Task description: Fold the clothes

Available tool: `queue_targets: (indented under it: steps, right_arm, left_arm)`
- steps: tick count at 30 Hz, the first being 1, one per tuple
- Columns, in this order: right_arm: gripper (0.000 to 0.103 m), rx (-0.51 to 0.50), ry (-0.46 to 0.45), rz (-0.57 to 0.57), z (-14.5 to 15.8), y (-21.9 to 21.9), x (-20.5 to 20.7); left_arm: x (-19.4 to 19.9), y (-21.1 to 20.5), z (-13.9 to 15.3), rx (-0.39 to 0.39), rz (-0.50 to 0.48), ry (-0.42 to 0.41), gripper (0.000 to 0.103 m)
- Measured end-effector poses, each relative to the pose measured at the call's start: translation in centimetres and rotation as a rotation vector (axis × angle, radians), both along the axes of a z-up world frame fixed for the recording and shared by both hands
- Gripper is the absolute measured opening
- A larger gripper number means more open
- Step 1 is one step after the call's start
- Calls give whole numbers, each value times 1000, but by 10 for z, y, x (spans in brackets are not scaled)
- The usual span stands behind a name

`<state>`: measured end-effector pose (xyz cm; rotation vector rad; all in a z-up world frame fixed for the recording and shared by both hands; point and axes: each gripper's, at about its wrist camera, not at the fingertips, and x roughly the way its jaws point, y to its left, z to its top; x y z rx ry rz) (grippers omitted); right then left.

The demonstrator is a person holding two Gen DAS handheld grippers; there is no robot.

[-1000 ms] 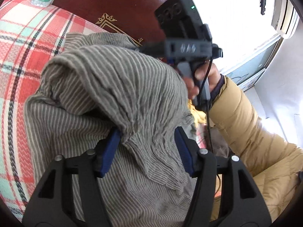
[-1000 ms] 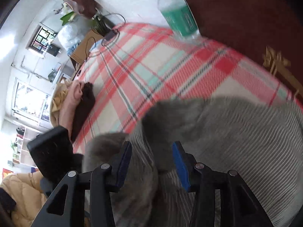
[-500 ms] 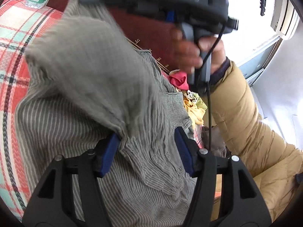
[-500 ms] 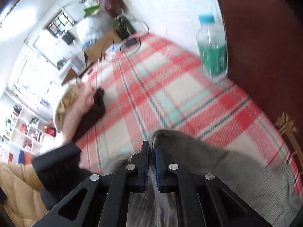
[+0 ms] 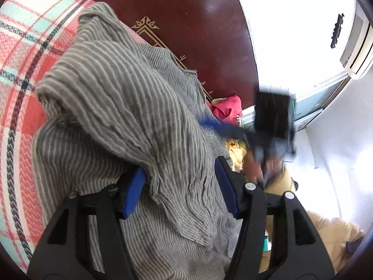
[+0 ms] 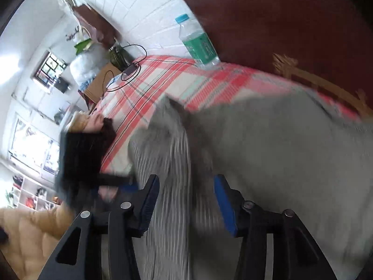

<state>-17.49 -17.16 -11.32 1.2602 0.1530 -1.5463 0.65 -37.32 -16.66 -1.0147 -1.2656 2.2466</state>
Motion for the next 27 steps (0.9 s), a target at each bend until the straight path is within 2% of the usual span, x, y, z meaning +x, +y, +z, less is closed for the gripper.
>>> queue_targets:
  steps: [2, 3, 5, 9, 10, 11, 12, 13, 15, 18, 21, 25, 27]
  right_arm:
    - [52, 13, -7, -17, -9, 21, 21]
    - [57, 19, -11, -25, -14, 31, 32]
    - [61, 32, -18, -42, -23, 52, 53]
    - [60, 57, -33, -76, -41, 93, 96]
    - [56, 63, -37, -85, -45, 104, 106]
    - [43, 61, -17, -79, -46, 104, 112]
    - [11, 42, -11, -63, -43, 101, 115]
    - [9, 16, -16, -44, -38, 98, 116]
    - [8, -5, 25, -38, -18, 99, 115]
    - [8, -52, 117, -82, 31, 115, 97]
    - [8, -32, 220, -149, 74, 133, 65]
    - [8, 69, 252, -215, 83, 147, 20]
    - [9, 124, 186, -235, 63, 149, 1]
  left_arm:
    - [1, 1, -1, 0, -4, -3, 61]
    - [2, 1, -2, 5, -2, -5, 61]
    - [-17, 1, -7, 0, 8, -9, 61]
    - [-16, 0, -6, -19, 23, -29, 61]
    - [-23, -5, -6, -22, 33, -32, 61]
    - [-24, -13, -7, -28, 44, -36, 61]
    - [-21, -15, -8, -39, 54, -43, 61]
    - [-18, -17, -8, -52, 65, -51, 61]
    - [-12, -22, -5, -78, 84, -61, 61]
    - [-2, -31, -2, -92, 113, -70, 61]
    - [7, -35, 1, -130, 130, -84, 61]
    - [13, -31, 5, -196, 132, -105, 61]
    - [15, -28, 6, -229, 134, -116, 61]
